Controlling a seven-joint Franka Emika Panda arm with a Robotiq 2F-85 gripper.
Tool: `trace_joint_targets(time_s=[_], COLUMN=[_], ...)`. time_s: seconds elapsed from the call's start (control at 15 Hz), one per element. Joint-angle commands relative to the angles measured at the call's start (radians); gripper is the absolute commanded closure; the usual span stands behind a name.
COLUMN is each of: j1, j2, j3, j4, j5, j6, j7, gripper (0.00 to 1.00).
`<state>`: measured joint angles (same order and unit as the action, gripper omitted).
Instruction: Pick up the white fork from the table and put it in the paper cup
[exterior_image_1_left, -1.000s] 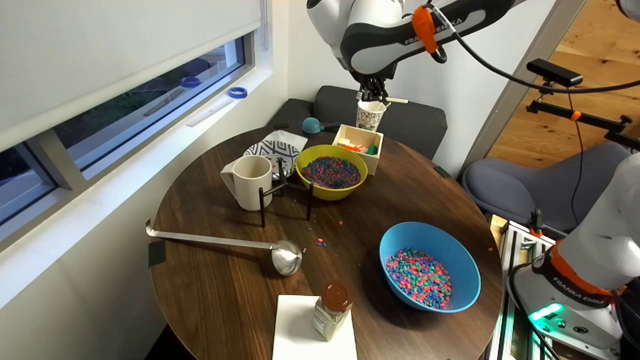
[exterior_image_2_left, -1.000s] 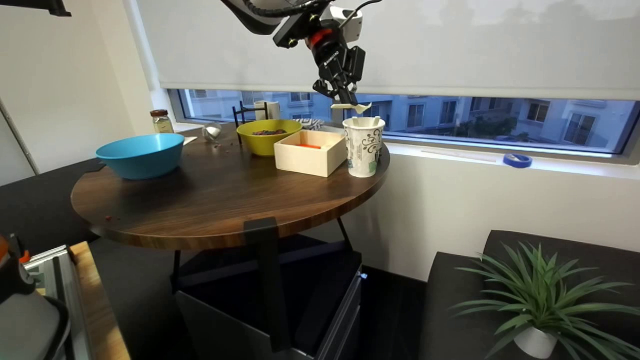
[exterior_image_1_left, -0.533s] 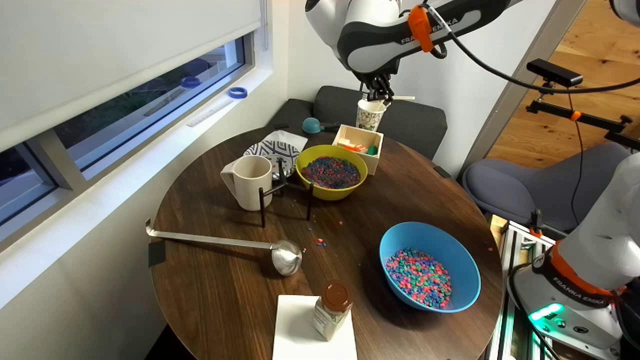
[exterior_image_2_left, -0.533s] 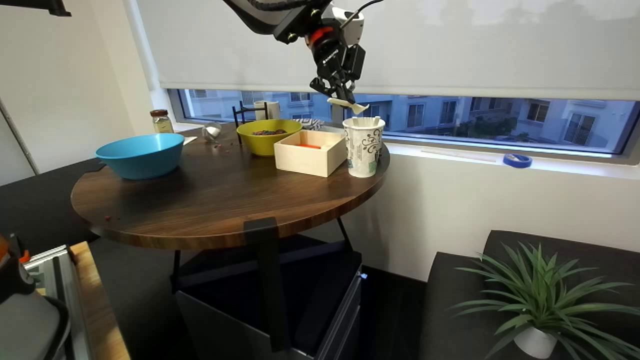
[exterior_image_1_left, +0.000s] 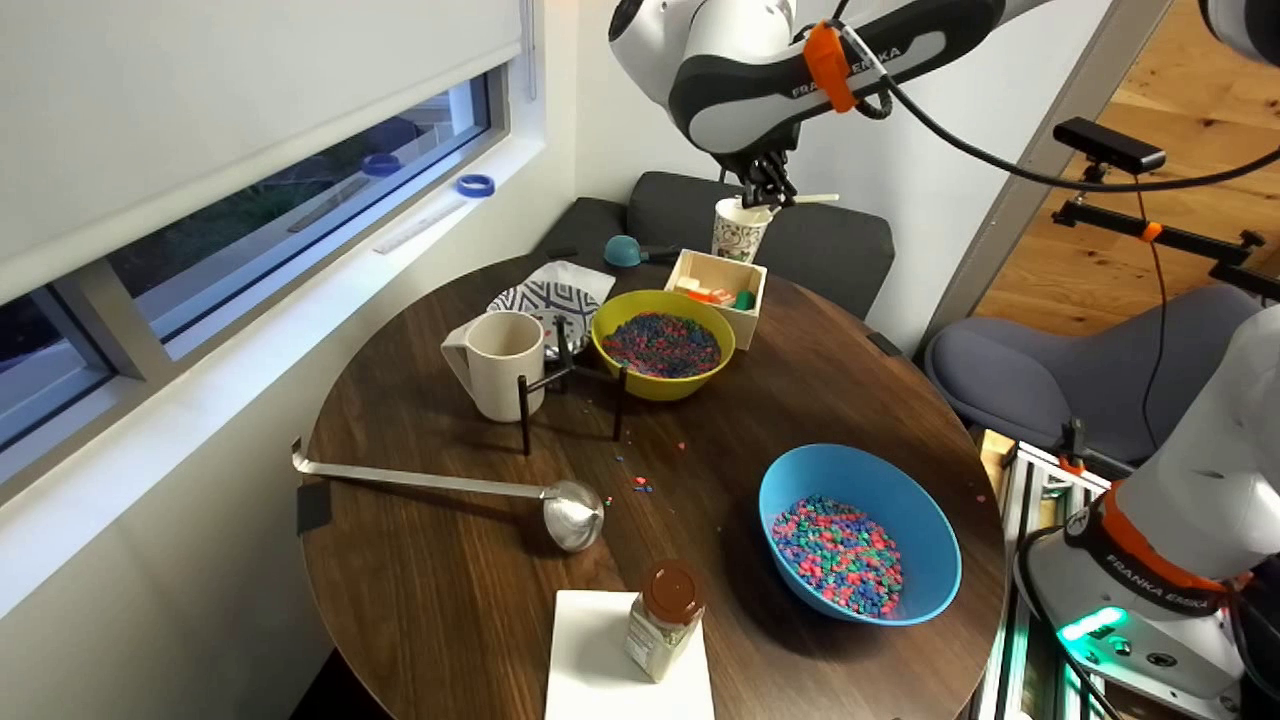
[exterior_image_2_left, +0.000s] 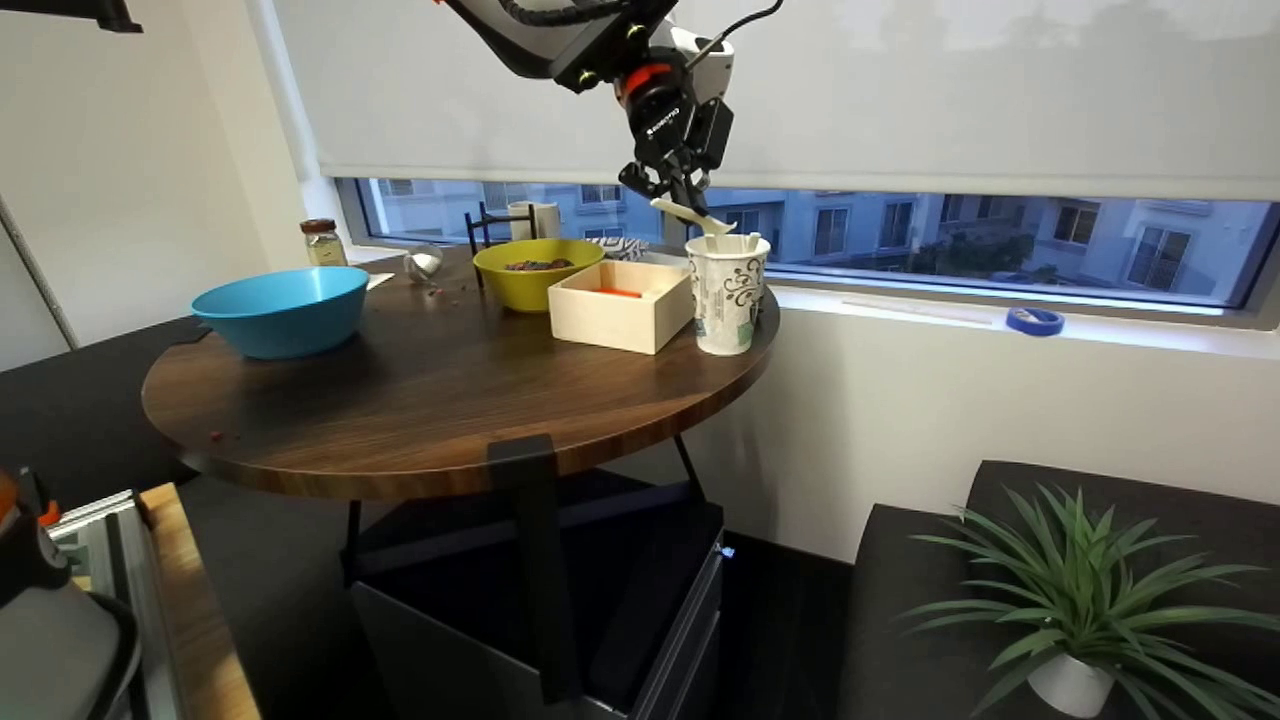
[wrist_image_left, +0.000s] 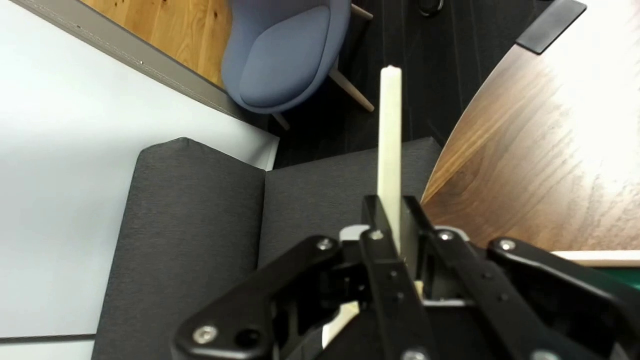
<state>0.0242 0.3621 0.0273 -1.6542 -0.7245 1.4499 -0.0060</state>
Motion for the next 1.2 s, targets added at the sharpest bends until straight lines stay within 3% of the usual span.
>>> trace_joint_targets(time_s=[0.0,0.53,0.73,1.13], j1=[0.007,0.013,0.018,0.019], j2=[0.032,-0.023,-0.108,-0.394], j3=[-0.013,0.006,0.016,0.03], j4=[0.033,0.054,0.014,-0.224], j5=[0.004,0.082,0.202,0.429], j6=[-0.016,-0.002,0.017,0.235], j7=[-0.011,0.004,0.063,0.096], gripper=[0.61,0.02,0.0,0.0])
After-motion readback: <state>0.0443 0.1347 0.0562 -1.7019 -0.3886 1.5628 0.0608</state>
